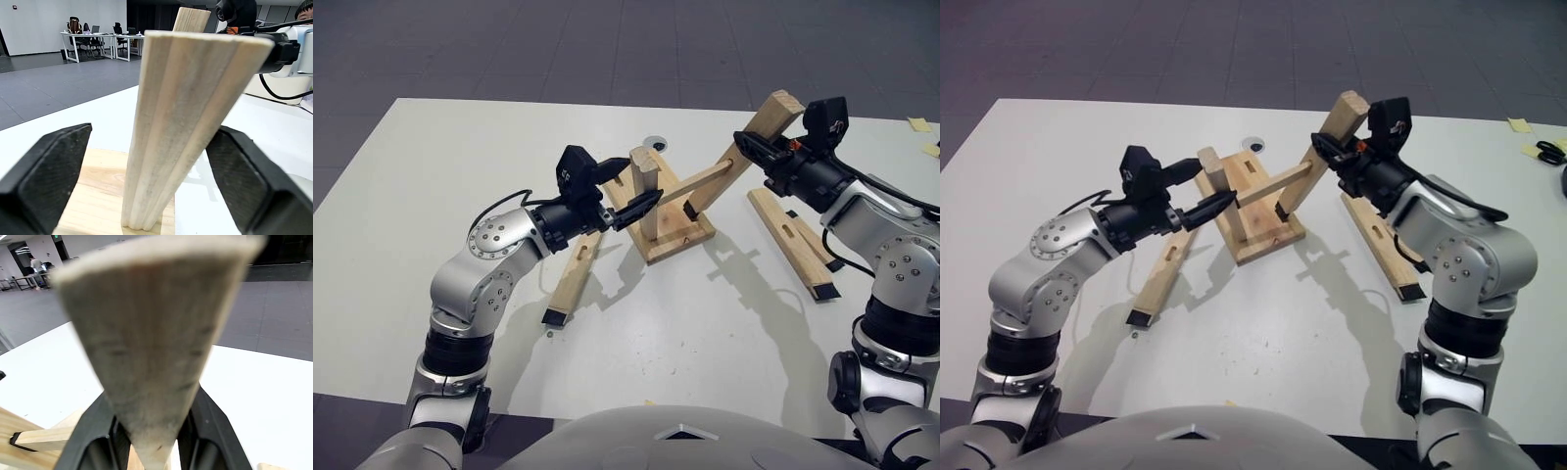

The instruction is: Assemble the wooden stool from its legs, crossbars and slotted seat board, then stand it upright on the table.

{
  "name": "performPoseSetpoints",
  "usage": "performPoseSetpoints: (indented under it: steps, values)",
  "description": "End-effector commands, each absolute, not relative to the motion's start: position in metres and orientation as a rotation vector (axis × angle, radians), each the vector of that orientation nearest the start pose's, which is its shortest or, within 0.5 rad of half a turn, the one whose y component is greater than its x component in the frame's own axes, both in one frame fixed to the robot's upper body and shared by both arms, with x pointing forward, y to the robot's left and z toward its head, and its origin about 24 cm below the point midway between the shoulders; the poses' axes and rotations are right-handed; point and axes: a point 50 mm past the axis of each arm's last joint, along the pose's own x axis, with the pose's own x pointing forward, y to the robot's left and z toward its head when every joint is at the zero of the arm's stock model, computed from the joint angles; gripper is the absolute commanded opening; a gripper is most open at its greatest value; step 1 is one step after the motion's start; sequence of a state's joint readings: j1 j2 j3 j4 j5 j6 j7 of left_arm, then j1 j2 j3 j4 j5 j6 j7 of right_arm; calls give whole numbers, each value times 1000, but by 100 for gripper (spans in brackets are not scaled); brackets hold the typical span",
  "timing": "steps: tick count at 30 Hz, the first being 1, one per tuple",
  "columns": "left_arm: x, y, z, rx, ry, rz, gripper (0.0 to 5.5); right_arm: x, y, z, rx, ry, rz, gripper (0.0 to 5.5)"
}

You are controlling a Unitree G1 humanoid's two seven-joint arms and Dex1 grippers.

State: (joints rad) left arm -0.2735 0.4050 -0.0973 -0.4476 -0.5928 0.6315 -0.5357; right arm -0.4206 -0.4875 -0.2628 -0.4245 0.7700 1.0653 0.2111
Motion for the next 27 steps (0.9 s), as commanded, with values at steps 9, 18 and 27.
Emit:
performPoseSetpoints:
  steps: [9,18,27]
  values:
    - [252,115,154,-43,11,-972,540,270,-191,188,147,290,530,102]
    - [252,114,152,-38,13,-962,540,269,-190,180,98,364,530,102]
    - [253,115,148,-29,22,-951,540,270,-184,167,178,384,466,102]
